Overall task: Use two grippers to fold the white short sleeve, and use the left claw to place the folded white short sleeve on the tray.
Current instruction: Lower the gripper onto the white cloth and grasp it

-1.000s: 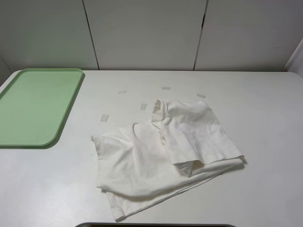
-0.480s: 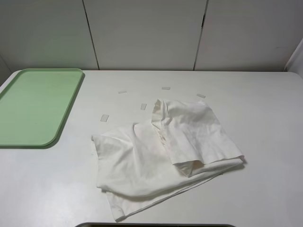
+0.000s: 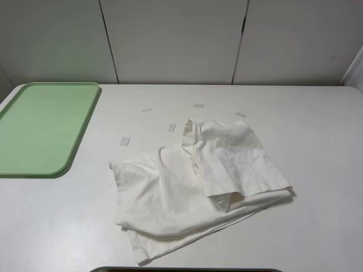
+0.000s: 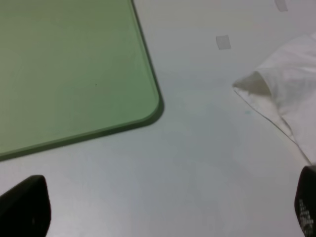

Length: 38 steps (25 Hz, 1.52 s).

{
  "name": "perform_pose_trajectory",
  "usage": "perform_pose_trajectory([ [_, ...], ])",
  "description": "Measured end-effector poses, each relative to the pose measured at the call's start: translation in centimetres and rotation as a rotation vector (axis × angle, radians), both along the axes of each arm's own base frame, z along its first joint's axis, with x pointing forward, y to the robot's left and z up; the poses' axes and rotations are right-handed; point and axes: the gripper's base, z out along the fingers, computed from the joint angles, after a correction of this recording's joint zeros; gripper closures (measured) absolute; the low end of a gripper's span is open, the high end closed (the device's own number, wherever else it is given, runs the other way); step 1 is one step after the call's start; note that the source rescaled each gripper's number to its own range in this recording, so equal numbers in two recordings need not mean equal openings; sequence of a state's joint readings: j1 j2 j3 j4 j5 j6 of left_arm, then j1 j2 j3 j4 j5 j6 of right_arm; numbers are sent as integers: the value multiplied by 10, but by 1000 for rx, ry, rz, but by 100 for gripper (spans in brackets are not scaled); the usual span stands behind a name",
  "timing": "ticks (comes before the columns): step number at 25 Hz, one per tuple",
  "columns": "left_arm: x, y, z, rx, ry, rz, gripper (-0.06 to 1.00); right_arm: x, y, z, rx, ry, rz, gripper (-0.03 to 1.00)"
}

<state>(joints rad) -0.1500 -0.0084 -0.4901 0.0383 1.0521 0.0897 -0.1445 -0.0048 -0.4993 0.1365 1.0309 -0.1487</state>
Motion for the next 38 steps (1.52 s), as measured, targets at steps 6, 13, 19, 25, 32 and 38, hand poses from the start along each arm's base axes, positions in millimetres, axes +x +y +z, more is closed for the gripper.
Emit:
perform_pose_trajectory([
  [6, 0, 0, 0, 0, 0, 0, -5, 0, 0, 0, 2, 0, 1, -3],
  [13, 1, -4, 1, -70, 26, -3, -3, 0, 0, 0, 2, 0, 1, -3],
  [19, 37, -24, 12, -228, 160, -59, -2, 0, 0, 0, 2, 0, 1, -3],
  [25, 97, -52, 12, -443, 316, -125, -2, 0, 0, 0, 2, 0, 1, -3],
  [32, 155, -69, -16, -521, 478, -145, -1, 0, 0, 0, 2, 0, 1, -3],
  [38, 179, -74, -40, -530, 578, -131, -1, 0, 0, 0, 2, 0, 1, -3],
])
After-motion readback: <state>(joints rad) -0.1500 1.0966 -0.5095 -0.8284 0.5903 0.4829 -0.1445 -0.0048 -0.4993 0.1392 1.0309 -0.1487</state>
